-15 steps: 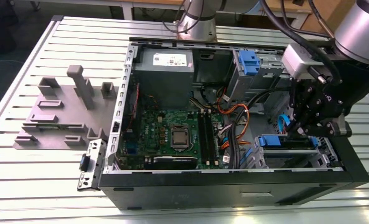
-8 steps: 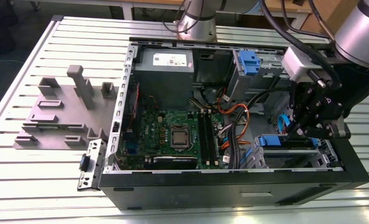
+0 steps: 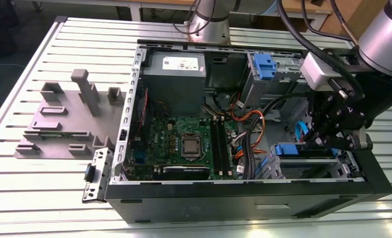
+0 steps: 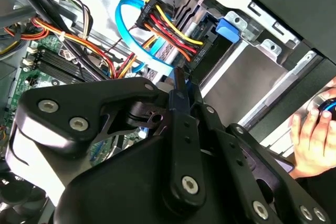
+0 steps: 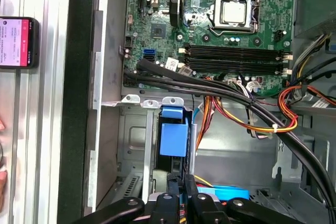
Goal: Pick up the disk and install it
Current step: 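Insert the second disk wire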
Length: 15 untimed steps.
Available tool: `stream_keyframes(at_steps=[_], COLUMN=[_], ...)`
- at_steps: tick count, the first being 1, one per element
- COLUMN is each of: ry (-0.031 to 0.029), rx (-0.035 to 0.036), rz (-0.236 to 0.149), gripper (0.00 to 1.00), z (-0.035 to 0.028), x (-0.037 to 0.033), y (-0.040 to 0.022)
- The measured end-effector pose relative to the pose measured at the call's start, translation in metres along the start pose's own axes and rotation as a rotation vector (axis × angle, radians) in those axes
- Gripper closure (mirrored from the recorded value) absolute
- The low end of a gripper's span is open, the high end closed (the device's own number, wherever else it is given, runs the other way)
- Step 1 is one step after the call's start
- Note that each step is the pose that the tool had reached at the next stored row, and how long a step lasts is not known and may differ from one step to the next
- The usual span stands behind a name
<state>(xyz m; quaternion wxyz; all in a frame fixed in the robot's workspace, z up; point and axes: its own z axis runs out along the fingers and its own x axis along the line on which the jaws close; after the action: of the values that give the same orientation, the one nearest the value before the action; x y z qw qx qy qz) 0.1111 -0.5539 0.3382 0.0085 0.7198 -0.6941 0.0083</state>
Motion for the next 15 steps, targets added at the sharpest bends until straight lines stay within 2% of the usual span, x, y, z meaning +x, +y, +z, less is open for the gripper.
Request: stream_keyframes(at_steps=[15], ry=[-0.0016], rx=[-0.0001], rz=[0.006], gripper=[0.84], z=[0.0014], x=[0.0011], y=[-0.0006])
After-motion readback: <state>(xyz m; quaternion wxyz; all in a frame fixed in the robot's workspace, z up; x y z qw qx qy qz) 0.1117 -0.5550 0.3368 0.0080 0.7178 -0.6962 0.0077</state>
